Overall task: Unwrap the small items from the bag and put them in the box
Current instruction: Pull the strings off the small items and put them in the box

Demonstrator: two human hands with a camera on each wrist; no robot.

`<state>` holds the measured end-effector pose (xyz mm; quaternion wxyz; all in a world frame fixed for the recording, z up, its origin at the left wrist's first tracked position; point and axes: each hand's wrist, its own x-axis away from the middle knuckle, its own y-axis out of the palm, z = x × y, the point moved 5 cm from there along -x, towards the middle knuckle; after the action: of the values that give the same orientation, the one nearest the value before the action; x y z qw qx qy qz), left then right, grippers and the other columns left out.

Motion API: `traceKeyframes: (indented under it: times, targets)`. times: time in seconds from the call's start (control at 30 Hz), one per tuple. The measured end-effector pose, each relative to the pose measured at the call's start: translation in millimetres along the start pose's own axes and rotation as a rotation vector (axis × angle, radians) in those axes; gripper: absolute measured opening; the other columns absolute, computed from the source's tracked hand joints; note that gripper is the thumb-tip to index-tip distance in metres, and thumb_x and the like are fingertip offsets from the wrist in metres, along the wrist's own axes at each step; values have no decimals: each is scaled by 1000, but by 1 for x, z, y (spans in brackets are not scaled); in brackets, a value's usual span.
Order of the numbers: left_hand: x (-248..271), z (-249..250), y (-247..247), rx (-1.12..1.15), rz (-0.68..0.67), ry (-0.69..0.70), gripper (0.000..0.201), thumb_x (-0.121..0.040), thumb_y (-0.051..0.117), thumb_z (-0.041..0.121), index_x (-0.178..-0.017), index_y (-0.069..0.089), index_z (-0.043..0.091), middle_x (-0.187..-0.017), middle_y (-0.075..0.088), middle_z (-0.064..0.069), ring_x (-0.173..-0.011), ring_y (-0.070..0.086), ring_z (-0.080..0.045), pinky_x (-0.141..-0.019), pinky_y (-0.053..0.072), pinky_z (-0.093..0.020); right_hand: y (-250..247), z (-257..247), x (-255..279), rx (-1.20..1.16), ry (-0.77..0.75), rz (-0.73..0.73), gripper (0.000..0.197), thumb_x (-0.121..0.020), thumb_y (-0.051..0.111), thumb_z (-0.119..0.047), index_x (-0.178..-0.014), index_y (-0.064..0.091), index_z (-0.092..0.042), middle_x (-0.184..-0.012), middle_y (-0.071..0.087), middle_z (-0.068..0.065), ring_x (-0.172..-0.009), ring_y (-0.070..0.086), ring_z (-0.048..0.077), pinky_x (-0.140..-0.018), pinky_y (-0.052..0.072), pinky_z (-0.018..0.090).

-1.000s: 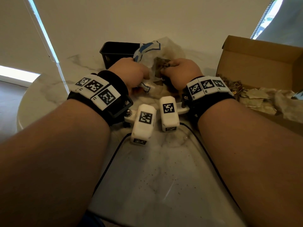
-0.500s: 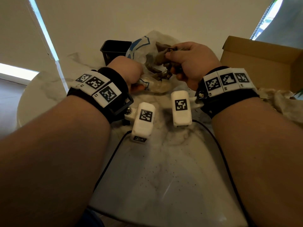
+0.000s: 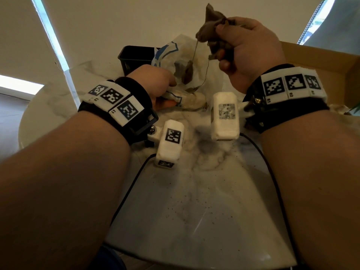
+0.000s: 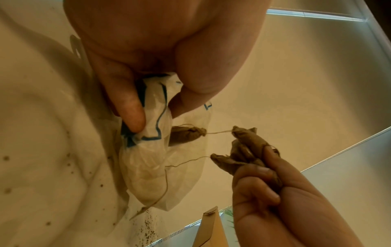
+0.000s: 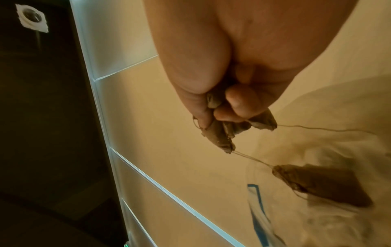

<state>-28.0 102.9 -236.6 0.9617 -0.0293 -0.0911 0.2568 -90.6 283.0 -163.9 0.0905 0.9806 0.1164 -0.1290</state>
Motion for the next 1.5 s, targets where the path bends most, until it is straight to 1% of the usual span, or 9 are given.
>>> traceKeyframes:
  times: [0.13, 0.37, 0.5, 0.6, 0.7, 0.97, 1.17, 1.37, 1.5]
  targets:
    - [6, 4, 0, -28, -36, -12, 5, -93, 64, 16, -98, 63, 16, -113, 64, -15, -104, 68, -31, -88, 61, -48, -3, -11, -2, -103, -29, -13, 21, -93, 68, -11, -113, 65, -9, -83, 73, 12, -56, 57, 13, -46, 41, 21]
    - [11, 33, -19, -110, 227, 228, 65, -79, 62, 47, -134, 57, 13, -112, 59, 1, -96, 60, -20, -74, 47, -30, -10, -36, -7, -343, -86, -40, 10, -94, 61, -7, -101, 61, 1, -75, 67, 6, -54, 55, 7, -46, 40, 18]
    - [17, 42, -18, 52, 248, 353, 52, -87, 63, 35, -132, 49, 14, -111, 61, 3, -95, 65, -12, -69, 53, -26, -25, -46, -11, -496, -125, -47, 29, -101, 37, -1, -78, 54, -5, -57, 60, 3, -50, 57, 11, -49, 43, 19]
    - [29, 47, -11, 163, 206, 450, 43, -90, 63, 24, -129, 48, 19, -98, 60, 8, -73, 62, -2, -63, 53, -23, -26, -50, -8, -372, -126, -72, 26, -100, 56, -21, -75, 60, -16, -63, 58, 1, -60, 54, 8, -72, 45, 17]
    - [38, 52, 2, 320, 46, 505, 37, -83, 62, 21, -119, 55, 20, -105, 65, -4, -83, 66, -13, -67, 53, -28, -28, -48, -5, -535, -89, -27, 18, -100, 48, -5, -85, 59, -1, -66, 64, 7, -52, 59, 10, -49, 46, 18]
    - [50, 44, 62, 19, -403, 342, 111, -58, 82, 37, -155, 31, 18, -124, 70, -8, -120, 65, -22, -108, 47, -47, -23, -38, 11, -530, 28, -198, 44, -99, 59, -15, -138, 52, 4, -93, 66, 14, -56, 54, 7, -46, 45, 15]
    - [49, 40, 75, -125, -336, 245, 22, -102, 55, 29, -115, 66, 14, -109, 74, -5, -112, 68, -26, -101, 54, -48, -33, -30, 11, -568, 65, -202, 40, -99, 58, -13, -136, 54, 3, -95, 65, 17, -56, 52, 8, -43, 45, 15]
    - [48, 50, 86, 369, -360, -1, 17, -102, 39, 7, -102, 56, 6, -101, 64, -17, -79, 71, -30, -59, 59, -32, -54, -21, 5, -281, 85, -156, 36, -99, 57, -15, -132, 58, -2, -94, 65, 13, -54, 49, 7, -41, 39, 16]
    - [48, 43, 95, 575, -445, -105, 51, -86, 46, 11, -134, 58, -1, -127, 66, -21, -94, 70, -34, -86, 58, -47, -60, -7, 12, -68, 172, -157, 38, -94, 63, -13, -129, 58, -1, -99, 66, 17, -52, 49, 10, -38, 36, 19]
